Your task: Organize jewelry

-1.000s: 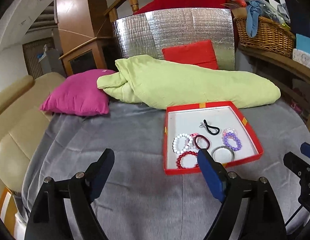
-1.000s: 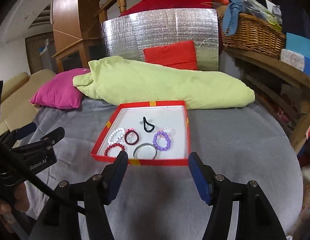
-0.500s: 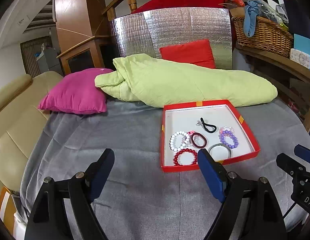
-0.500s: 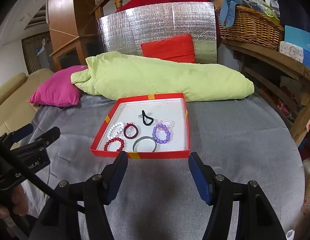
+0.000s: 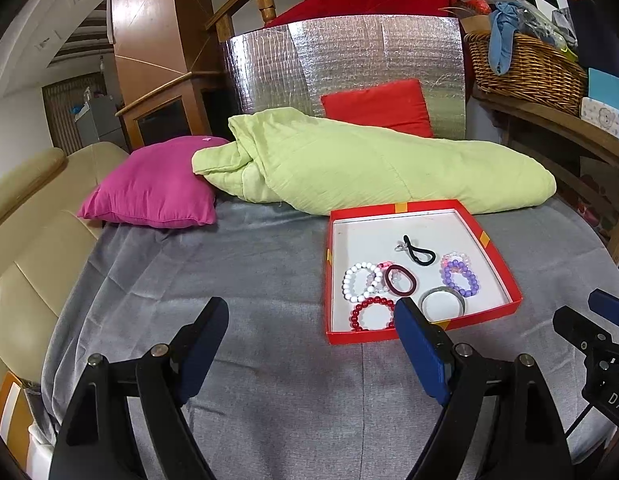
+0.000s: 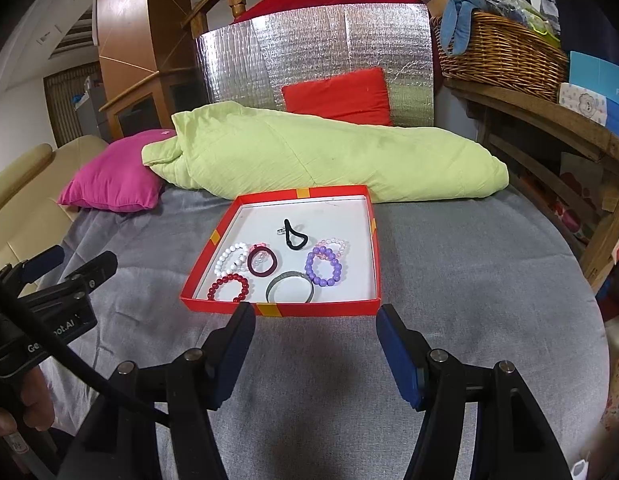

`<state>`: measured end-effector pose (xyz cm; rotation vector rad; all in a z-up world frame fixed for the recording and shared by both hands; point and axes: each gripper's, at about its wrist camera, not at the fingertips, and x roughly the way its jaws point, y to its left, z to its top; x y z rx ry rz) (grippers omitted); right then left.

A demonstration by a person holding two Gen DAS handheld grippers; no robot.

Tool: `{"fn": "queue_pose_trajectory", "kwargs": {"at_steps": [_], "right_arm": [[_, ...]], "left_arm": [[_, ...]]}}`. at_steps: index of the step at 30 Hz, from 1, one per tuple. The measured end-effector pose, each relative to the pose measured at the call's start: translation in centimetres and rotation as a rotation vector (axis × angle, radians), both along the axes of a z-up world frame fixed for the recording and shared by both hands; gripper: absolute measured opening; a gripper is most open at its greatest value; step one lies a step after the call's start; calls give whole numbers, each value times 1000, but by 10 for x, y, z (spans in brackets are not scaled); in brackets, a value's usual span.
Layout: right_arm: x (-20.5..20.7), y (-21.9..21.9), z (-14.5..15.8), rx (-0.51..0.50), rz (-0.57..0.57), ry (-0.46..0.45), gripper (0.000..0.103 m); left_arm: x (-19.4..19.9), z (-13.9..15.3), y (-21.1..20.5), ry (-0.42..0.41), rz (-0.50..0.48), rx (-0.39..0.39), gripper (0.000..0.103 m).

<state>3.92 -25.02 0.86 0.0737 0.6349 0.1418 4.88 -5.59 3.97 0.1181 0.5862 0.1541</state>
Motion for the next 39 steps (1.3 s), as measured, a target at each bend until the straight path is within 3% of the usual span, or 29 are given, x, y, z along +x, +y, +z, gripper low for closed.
{"fn": "queue_pose_trajectory", "kwargs": {"at_steps": [39], "right_arm": [[1,5,-4,-24,5,-2,67]], "left_arm": [[-1,-1,5,1,8,0,85]]}}
